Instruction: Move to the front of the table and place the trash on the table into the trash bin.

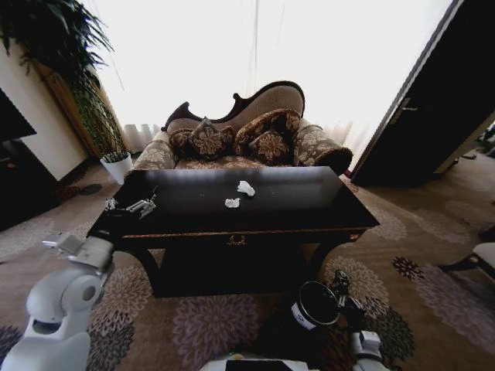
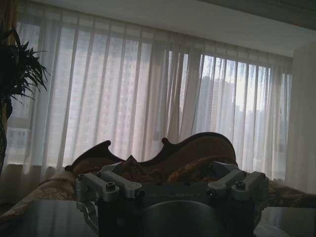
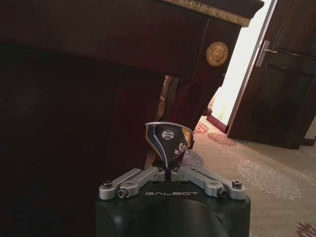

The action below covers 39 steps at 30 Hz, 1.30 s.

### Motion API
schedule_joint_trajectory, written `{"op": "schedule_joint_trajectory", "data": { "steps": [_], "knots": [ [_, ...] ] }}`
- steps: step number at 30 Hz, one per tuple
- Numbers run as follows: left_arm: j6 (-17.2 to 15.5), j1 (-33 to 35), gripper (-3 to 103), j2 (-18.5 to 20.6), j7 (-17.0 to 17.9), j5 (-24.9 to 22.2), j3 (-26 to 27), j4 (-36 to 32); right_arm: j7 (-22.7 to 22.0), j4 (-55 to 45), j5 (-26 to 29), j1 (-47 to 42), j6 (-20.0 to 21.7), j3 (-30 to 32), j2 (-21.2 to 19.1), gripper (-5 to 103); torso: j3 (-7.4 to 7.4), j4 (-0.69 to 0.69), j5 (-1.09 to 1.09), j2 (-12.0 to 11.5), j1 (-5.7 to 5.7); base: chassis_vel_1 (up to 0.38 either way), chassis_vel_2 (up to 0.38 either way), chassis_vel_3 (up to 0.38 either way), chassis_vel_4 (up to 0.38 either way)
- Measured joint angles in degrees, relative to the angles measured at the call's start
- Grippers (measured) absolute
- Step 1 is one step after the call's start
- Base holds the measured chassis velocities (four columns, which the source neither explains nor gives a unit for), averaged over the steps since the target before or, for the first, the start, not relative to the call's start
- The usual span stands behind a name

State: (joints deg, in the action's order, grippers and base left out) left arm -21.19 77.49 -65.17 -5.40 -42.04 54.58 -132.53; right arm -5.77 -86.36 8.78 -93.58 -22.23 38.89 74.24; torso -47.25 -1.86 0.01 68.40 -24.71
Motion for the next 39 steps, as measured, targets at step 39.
{"op": "schedule_joint_trajectory", "data": {
  "steps": [39],
  "knots": [
    [-14.2,2.0,100,13.0,9.4,-12.7,9.6,-2.7,3.3,34.2,-2.2,20.7,-9.3,-5.9,1.1,0,0.0,0.02,-0.01,0.0,0.0,0.0,0.0,0.0,0.0]
  ]
}}
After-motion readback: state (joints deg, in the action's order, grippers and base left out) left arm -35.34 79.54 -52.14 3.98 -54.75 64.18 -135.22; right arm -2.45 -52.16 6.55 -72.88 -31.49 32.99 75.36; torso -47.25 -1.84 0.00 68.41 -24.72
